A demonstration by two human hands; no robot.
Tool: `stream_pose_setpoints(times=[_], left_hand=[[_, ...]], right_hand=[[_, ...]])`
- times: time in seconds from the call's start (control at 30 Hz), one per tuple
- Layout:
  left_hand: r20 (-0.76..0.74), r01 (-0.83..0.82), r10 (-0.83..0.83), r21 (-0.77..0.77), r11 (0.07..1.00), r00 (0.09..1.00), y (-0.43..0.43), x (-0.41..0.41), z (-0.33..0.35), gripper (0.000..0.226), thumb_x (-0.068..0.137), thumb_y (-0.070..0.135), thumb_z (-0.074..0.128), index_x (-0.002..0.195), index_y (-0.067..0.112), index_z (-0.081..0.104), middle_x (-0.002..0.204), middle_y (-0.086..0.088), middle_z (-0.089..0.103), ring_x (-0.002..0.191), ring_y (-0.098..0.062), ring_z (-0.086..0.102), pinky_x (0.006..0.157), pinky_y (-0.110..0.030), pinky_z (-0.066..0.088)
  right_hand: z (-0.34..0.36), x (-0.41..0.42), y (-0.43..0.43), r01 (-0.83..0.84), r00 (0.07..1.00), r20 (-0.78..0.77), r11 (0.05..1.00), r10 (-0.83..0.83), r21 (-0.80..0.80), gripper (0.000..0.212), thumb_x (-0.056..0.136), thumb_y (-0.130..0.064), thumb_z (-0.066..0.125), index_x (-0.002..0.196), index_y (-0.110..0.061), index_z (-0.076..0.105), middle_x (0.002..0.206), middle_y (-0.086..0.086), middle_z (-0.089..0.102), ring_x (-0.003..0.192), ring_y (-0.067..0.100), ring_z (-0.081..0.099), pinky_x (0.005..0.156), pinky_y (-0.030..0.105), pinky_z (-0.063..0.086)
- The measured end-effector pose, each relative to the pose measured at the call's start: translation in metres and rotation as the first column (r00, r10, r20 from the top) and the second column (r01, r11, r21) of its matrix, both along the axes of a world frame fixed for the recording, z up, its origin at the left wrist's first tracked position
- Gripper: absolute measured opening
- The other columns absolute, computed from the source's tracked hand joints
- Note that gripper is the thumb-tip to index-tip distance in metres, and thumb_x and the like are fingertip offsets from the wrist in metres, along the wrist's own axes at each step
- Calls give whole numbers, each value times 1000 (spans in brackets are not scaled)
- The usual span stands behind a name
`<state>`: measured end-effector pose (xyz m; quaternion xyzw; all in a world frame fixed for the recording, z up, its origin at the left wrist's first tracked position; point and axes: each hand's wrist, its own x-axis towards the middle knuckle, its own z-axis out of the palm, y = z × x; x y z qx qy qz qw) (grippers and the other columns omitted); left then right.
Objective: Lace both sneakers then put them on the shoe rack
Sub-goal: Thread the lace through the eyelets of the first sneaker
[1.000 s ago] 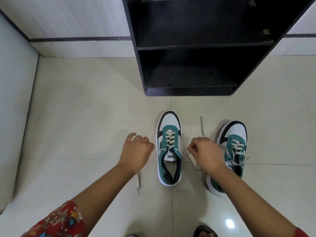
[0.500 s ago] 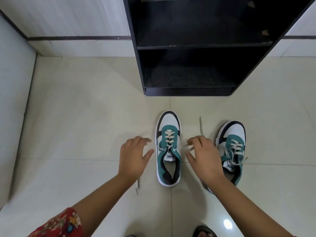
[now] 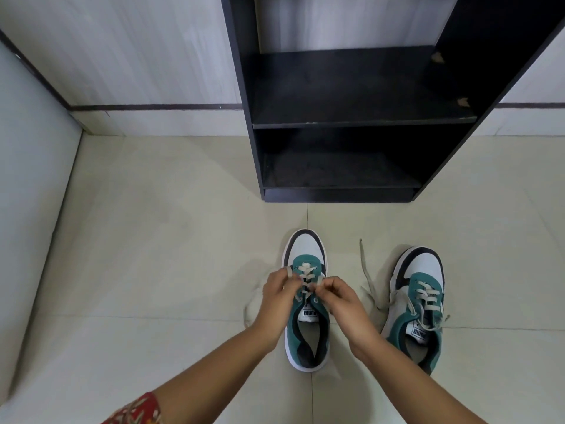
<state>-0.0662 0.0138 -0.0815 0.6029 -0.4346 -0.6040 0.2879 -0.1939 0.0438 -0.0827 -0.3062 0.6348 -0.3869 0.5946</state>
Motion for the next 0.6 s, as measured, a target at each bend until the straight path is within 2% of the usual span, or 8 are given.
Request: stream_pose_setpoints(times=[0.07, 0.13, 0.23, 0.33, 0.37, 0.47, 0.53, 0.6], left_hand=[[-54, 127, -141, -202, 971, 989, -1, 3, 6, 20, 97, 15, 41, 105, 18, 59, 112, 3, 60, 107, -7, 56, 86, -10, 42], [-18, 315, -342, -352, 882, 939, -4, 11, 9, 31, 98, 24, 35, 122, 19, 55, 123, 5, 61, 117, -4, 54, 97, -14, 42], [371, 603, -475, -504, 619, 798, -15, 25, 10, 35, 97, 30, 32, 109, 8, 56, 107, -4, 64, 101, -15, 58, 91, -33, 49], [720, 767, -277, -551, 328, 636, -25, 33, 8, 20, 95, 27, 35, 94, 15, 51, 85, -4, 62, 78, -17, 53, 68, -30, 49], [730, 754, -225, -560, 343, 645, -24, 34, 8, 15, 95, 27, 36, 94, 17, 47, 80, -4, 61, 71, -17, 53, 60, -28, 46], [670, 598, -128, -539, 593, 732, -22, 28, 13, 18, 97, 30, 35, 110, 23, 46, 73, 0, 62, 61, -18, 56, 53, -29, 42], [711, 585, -156, -411, 699, 685, -25, 23, 16, 21, 96, 31, 37, 103, 20, 55, 63, 4, 58, 56, -18, 54, 53, -31, 42], [744, 606, -213, -306, 734, 634, -29, 20, 21, 26, 93, 30, 40, 87, 16, 61, 60, 3, 57, 55, -18, 52, 53, -29, 40]], right_hand=[[4, 2, 1, -74, 997, 7, 994, 75, -84, 15, 96, -4, 44, 98, -6, 59, 75, 3, 60, 66, 5, 59, 73, 19, 46], [10, 3, 0, -210, 976, -90, 959, 196, -188, 24, 96, -9, 46, 95, -24, 64, 68, -4, 54, 64, 10, 50, 69, 23, 42], [21, 0, -3, -357, 920, -265, 898, 290, -258, 35, 95, -19, 52, 67, -39, 60, 57, -10, 47, 58, 9, 40, 60, 25, 34], [26, -6, -1, -325, 910, -353, 905, 219, -275, 28, 91, -18, 58, 75, -40, 63, 58, -15, 55, 57, 4, 45, 59, 23, 38], [25, -8, 1, -288, 919, -350, 913, 180, -287, 21, 89, -19, 60, 84, -39, 63, 60, -15, 56, 58, 4, 48, 59, 22, 41], [23, -8, 9, -248, 919, -377, 911, 114, -328, 9, 84, -25, 64, 84, -25, 55, 69, -11, 58, 69, 7, 53, 67, 21, 44], [18, -9, 12, -350, 813, -574, 868, 96, -351, 12, 83, -37, 59, 79, -25, 60, 77, -13, 55, 84, 7, 52, 73, 16, 41], [12, -9, 13, -446, 659, -748, 839, 73, -311, 23, 85, -39, 54, 103, -30, 66, 85, -15, 49, 91, 6, 48, 75, 15, 39]])
